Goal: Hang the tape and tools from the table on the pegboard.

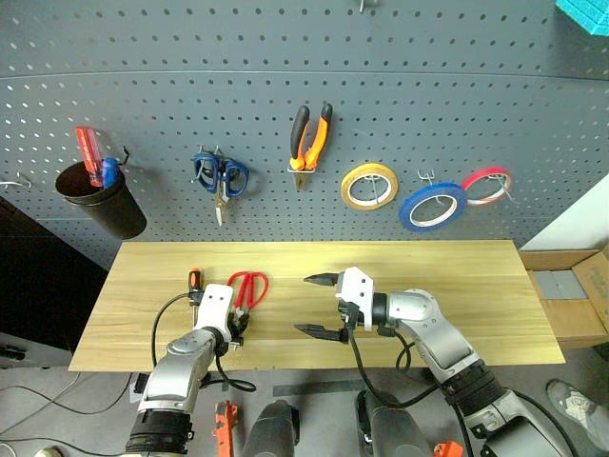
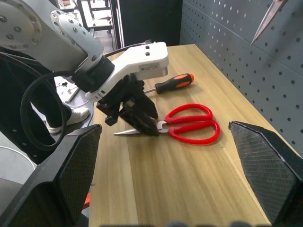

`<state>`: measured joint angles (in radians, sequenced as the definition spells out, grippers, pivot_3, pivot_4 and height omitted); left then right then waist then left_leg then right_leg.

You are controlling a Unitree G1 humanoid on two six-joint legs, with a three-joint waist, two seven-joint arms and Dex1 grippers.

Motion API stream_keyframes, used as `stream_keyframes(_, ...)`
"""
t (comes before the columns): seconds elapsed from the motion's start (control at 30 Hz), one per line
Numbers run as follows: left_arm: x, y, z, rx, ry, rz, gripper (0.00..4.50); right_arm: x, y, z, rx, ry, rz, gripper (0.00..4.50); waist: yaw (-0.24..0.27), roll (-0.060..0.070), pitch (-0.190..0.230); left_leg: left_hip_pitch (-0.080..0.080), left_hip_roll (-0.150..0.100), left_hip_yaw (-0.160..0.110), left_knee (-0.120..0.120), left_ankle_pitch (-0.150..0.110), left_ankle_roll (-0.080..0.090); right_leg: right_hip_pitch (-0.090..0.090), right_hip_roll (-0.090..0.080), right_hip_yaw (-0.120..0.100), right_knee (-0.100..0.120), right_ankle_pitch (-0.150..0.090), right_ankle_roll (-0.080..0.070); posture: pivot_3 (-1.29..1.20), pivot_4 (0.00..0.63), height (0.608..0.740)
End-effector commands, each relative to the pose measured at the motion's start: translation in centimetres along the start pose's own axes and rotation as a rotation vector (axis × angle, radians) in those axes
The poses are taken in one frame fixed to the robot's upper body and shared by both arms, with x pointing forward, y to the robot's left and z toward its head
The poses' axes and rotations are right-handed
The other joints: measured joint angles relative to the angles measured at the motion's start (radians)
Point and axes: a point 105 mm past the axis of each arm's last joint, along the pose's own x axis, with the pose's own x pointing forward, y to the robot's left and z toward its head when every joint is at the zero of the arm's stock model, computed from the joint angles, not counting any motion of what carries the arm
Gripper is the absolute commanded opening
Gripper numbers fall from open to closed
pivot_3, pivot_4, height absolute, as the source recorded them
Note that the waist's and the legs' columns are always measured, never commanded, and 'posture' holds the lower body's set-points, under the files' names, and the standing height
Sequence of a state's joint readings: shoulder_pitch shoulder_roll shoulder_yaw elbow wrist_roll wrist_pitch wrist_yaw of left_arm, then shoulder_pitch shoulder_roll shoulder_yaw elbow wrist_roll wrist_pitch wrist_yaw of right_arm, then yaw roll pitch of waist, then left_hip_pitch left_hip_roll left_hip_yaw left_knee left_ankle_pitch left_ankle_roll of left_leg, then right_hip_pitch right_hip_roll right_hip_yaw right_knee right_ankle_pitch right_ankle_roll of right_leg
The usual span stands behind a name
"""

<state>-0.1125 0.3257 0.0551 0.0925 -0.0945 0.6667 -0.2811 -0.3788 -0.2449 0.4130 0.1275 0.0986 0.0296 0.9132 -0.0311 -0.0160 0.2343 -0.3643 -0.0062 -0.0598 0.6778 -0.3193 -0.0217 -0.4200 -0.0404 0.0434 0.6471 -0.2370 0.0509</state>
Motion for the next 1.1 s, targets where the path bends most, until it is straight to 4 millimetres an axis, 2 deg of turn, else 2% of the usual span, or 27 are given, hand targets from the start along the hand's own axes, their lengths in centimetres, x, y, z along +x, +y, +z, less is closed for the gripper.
stream_keyframes(0.03,0.0,0.0,-0.8,-0.004,0.029,-0.007,0.43,0.1,-0.7,1.0,-0.046,-0.032,-0.012,4.5,0.0,0.0,0.0,0.0,0.0,0.0,0.0,0.0,0.0,0.0,0.0,0.0,0.0,0.0,0.0,0.02,0.258,0.74)
stream_keyframes(0.07,0.0,0.0,-0.9,-0.004,0.027,-0.005,0.22,0.1,-0.8,1.0,-0.048,-0.031,-0.014,4.5,0.0,0.0,0.0,0.0,0.0,0.0,0.0,0.0,0.0,0.0,0.0,0.0,0.0,0.0,0.0,0.02,0.255,0.74)
stream_keyframes(0.3,-0.4,0.9,-0.4,0.018,-0.018,0.031,0.22,0.0,-1.8,1.3,-0.043,-0.044,-0.034,4.5,0.003,-0.001,-0.002,0.0,0.0,0.0,0.0,0.0,-0.001,0.0,0.0,0.0,0.0,0.0,0.0,0.03,0.208,0.74)
stream_keyframes(0.43,-2.7,1.6,0.4,0.08,-0.093,0.078,0.22,-0.6,-2.3,2.0,-0.062,-0.065,-0.052,4.5,-0.002,-0.004,-0.005,-0.001,0.0,0.0,0.0,0.002,-0.004,-0.001,0.0,0.0,0.0,0.0,0.0,0.05,0.171,0.74)
stream_keyframes(0.57,-6.7,0.6,2.4,0.17,-0.248,0.127,0.22,-1.5,-2.6,3.2,-0.044,-0.117,-0.098,4.5,0.009,-0.008,-0.014,-0.003,0.001,0.0,-0.001,0.001,-0.006,-0.004,-0.001,-0.001,-0.002,0.0,0.0,0.06,0.127,0.74)
stream_keyframes(0.7,-9.1,-1.2,3.9,0.264,-0.352,0.132,0.22,-2.2,-3.1,4.8,0.038,-0.197,-0.164,4.5,0.031,-0.009,-0.04,-0.008,0.0,-0.001,-0.001,0.001,-0.007,-0.006,-0.002,-0.002,-0.003,0.0,0.0,0.08,0.093,0.74)
stream_keyframes(0.83,-11.2,-3.1,6.7,0.396,-0.508,0.122,0.22,-2.9,-2.8,6.2,0.121,-0.281,-0.176,4.5,0.047,-0.009,-0.069,-0.007,-0.001,0.0,-0.001,0.001,-0.007,-0.004,-0.001,-0.002,-0.004,0.0,0.0,0.08,0.072,0.74)
stream_keyframes(0.97,-12.6,-3.7,9.0,0.524,-0.633,0.134,0.22,-3.3,-3.0,6.4,0.129,-0.285,-0.191,4.5,0.052,-0.008,-0.089,0.0,-0.001,0.002,-0.001,0.0,-0.004,0.001,0.004,-0.001,-0.002,0.0,0.0,0.07,0.055,0.74)
stream_keyframes(1.1,-12.4,-3.0,11.2,0.548,-0.713,0.163,0.22,-3.4,-3.6,6.5,0.118,-0.284,-0.221,4.5,0.053,-0.006,-0.108,0.001,-0.002,0.005,-0.001,0.0,-0.003,0.002,0.006,-0.001,-0.001,0.0,0.0,0.06,0.036,0.74)
